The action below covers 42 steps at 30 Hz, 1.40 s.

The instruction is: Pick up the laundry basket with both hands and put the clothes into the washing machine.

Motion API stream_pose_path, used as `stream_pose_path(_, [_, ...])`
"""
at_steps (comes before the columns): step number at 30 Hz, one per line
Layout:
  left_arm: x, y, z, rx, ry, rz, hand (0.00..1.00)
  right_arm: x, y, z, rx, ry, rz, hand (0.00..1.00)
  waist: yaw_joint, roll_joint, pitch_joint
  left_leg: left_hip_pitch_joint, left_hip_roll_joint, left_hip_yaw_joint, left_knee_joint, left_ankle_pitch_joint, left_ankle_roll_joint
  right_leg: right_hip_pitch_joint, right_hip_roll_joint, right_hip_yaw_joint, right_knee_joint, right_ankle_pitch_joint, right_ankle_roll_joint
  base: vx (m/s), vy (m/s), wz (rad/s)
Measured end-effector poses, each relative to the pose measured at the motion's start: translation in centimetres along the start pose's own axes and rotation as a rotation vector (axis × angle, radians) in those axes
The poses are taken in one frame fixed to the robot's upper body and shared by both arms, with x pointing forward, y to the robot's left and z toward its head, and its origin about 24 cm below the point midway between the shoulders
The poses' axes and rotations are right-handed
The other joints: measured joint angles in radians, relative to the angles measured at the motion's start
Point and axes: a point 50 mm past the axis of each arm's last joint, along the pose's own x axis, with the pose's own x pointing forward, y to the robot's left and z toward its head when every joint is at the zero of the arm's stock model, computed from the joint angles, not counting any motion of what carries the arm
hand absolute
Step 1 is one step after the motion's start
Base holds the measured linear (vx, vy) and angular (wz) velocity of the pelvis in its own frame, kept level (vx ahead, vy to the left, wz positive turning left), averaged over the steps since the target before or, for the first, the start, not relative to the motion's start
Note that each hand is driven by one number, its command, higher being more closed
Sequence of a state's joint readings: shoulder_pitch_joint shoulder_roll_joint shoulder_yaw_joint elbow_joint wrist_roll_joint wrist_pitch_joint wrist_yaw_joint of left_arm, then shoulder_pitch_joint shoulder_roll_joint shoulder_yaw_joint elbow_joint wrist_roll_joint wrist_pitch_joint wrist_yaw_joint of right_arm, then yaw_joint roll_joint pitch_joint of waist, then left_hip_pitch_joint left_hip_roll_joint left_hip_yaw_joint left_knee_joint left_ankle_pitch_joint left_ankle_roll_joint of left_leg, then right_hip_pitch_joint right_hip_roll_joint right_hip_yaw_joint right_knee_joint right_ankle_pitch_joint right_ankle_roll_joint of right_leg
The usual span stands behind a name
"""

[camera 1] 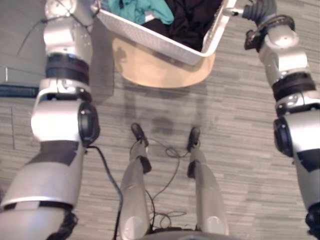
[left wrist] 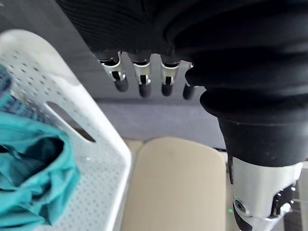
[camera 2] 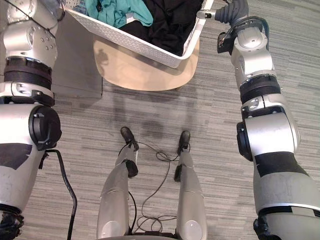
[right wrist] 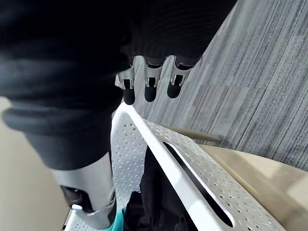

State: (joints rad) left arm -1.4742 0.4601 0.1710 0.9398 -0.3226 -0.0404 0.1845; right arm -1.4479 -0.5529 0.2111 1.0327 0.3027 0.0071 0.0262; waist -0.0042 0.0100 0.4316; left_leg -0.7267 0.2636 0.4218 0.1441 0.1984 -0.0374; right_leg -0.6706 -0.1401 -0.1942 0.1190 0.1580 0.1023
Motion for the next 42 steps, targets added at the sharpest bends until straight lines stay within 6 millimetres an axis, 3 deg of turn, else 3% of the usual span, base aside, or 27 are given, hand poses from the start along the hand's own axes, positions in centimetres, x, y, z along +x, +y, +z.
stream_pose_path(7, [-0.4, 1.6, -1.3, 0.13, 0.025, 0.036, 0.0, -0.1, -0.5, 1.4, 0.035, -0.064, -0.015, 0.0, 0.003, 0.001, 0.0, -0.043, 0.002, -0.001, 0.013, 0.0, 0.0, -0.035, -0.001, -0.003, 0.0, 0.005, -0.005, -0.01, -0.015, 0.0])
stream_pose_path(10, [-1.2, 3.7, -2.8, 0.141, 0.048, 0.102, 0.0, -0.6, -1.9, 1.9, 0.087, -0.132, -0.057, 0.0, 0.006, 0.001, 0.0, -0.043, 0.006, -0.001, 0.028, 0.0, 0.001, -0.031, 0.0, -0.001, 0.0, 0.005, -0.005, 0.0, -0.026, -0.02])
stream_pose_path(12, [-2.1, 4.9, -3.5, 0.158, 0.039, 0.138, 0.0, -1.7, -3.5, 1.3, 0.095, -0.172, -0.095, 0.0, 0.012, 0.0, 0.0, -0.043, 0.01, 0.0, 0.042, -0.002, 0.004, -0.023, 0.0, 0.0, 0.0, 0.004, -0.005, 0.0, -0.051, 0.0])
stream_pose_path(15, [-4.4, 7.2, -4.0, 0.186, -0.036, 0.2, 0.0, -5.5, -7.2, -2.3, 0.104, -0.192, -0.218, 0.0, 0.017, 0.0, 0.0, -0.036, 0.014, -0.001, 0.047, -0.007, 0.01, -0.008, 0.001, -0.005, 0.001, 0.001, -0.004, 0.0, -0.044, 0.06])
stream_pose_path(18, [-8.8, 9.2, -5.7, 0.239, -0.089, 0.238, 0.0, -12.0, -10.6, -8.7, 0.066, -0.066, -0.353, 0.0, 0.016, 0.0, 0.0, 0.015, 0.009, -0.004, 0.048, -0.038, 0.016, 0.042, -0.006, -0.025, 0.027, -0.036, -0.003, 0.01, -0.034, 0.16])
stream_pose_path(20, [-11.6, 9.6, -7.3, 0.249, -0.072, 0.233, 0.0, -15.7, -12.0, -11.2, 0.024, 0.011, -0.404, 0.0, 0.014, 0.001, 0.0, 0.062, -0.001, -0.011, 0.047, -0.054, 0.004, 0.077, -0.024, -0.039, 0.082, -0.085, 0.0, 0.0, -0.033, 0.4])
stream_pose_path(21, [-13.3, 9.9, -8.4, 0.267, -0.05, 0.223, 0.0, -17.6, -12.6, -12.0, -0.003, 0.041, -0.423, 0.0, 0.007, 0.0, -0.001, 0.092, -0.006, -0.012, 0.047, -0.069, -0.01, 0.101, -0.036, -0.05, 0.114, -0.114, 0.0, -0.01, -0.029, 0.44])
stream_pose_path(24, [-17.3, 10.2, -11.2, 0.3, 0.047, 0.157, 0.0, -21.3, -12.9, -13.3, -0.027, 0.069, -0.451, 0.0, 0.004, 0.001, -0.021, 0.14, -0.019, -0.019, 0.045, -0.08, -0.003, 0.129, -0.057, -0.054, 0.182, -0.174, 0.0, -0.02, -0.052, 0.31])
stream_pose_path(25, [-19.2, 10.3, -12.9, 0.29, 0.123, 0.151, 0.0, -22.5, -12.3, -14.7, -0.004, 0.116, -0.453, 0.0, 0.007, 0.0, -0.037, 0.161, -0.025, -0.018, 0.043, -0.08, -0.002, 0.142, -0.065, -0.055, 0.199, -0.185, 0.002, 0.01, -0.064, 0.21])
stream_pose_path(27, [-21.2, 9.9, -14.6, 0.267, 0.205, 0.123, 0.0, -23.8, -11.4, -16.3, 0.029, 0.176, -0.441, 0.0, 0.013, 0.0, -0.039, 0.2, -0.031, -0.019, 0.039, -0.081, -0.002, 0.176, -0.073, -0.058, 0.213, -0.198, 0.004, 0.04, -0.048, 0.17])
stream_pose_path(29, [-25.3, 9.2, -17.4, 0.243, 0.365, 0.06, 0.0, -27.2, -9.0, -19.7, 0.112, 0.314, -0.435, 0.0, 0.019, 0.002, -0.081, 0.263, -0.045, -0.029, 0.036, -0.085, -0.003, 0.236, -0.092, -0.08, 0.241, -0.229, 0.006, 0.09, -0.068, 0.28])
stream_pose_path(34, [-32.9, 10.1, -21.9, 0.264, 0.686, 0.015, 0.0, -34.1, -4.5, -25.1, 0.231, 0.617, -0.417, 0.0, 0.023, -0.007, -0.198, 0.405, -0.081, -0.03, -0.029, -0.095, -0.016, 0.349, -0.118, -0.088, 0.261, -0.289, 0.019, 0.13, -0.08, 0.19])
stream_pose_path(35, [-35.7, 10.5, -23.5, 0.278, 0.814, 0.001, 0.0, -36.9, -2.7, -27.0, 0.266, 0.754, -0.406, 0.0, 0.021, -0.005, -0.233, 0.454, -0.092, -0.034, -0.066, -0.093, -0.019, 0.39, -0.121, -0.098, 0.253, -0.3, 0.025, 0.12, -0.071, 0.19])
stream_pose_path(37, [-38.7, 10.9, -24.8, 0.284, 0.942, 0.007, 0.0, -39.8, -0.9, -28.7, 0.315, 0.892, -0.413, 0.0, 0.02, 0.001, -0.268, 0.487, -0.095, -0.039, -0.093, -0.088, -0.026, 0.426, -0.119, -0.11, 0.234, -0.305, 0.024, 0.1, -0.061, 0.15])
stream_pose_path(39, [-43.4, 11.8, -26.1, 0.289, 1.143, 0.045, 0.0, -44.2, 1.5, -30.5, 0.38, 1.093, -0.423, 0.0, 0.016, 0.009, -0.315, 0.532, -0.106, -0.06, -0.134, -0.078, -0.035, 0.476, -0.109, -0.125, 0.197, -0.305, 0.026, 0.12, -0.047, 0.11])
stream_pose_path(40, [-44.5, 12.1, -26.4, 0.293, 1.193, 0.057, 0.0, -45.2, 2.1, -30.8, 0.388, 1.143, -0.425, 0.0, 0.015, 0.01, -0.323, 0.543, -0.108, -0.064, -0.144, -0.076, -0.036, 0.492, -0.106, -0.132, 0.186, -0.303, 0.028, 0.15, -0.032, 0.18])
stream_pose_path(42, [-48.6, 14.3, -26.5, 0.31, 1.372, 0.179, 0.0, -49.3, 4.5, -31.6, 0.46, 1.338, -0.449, 0.0, 0.018, 0.0, -0.338, 0.61, -0.114, -0.072, -0.171, -0.075, -0.037, 0.564, -0.103, -0.14, 0.146, -0.297, 0.038, 0.13, -0.018, 0.11])
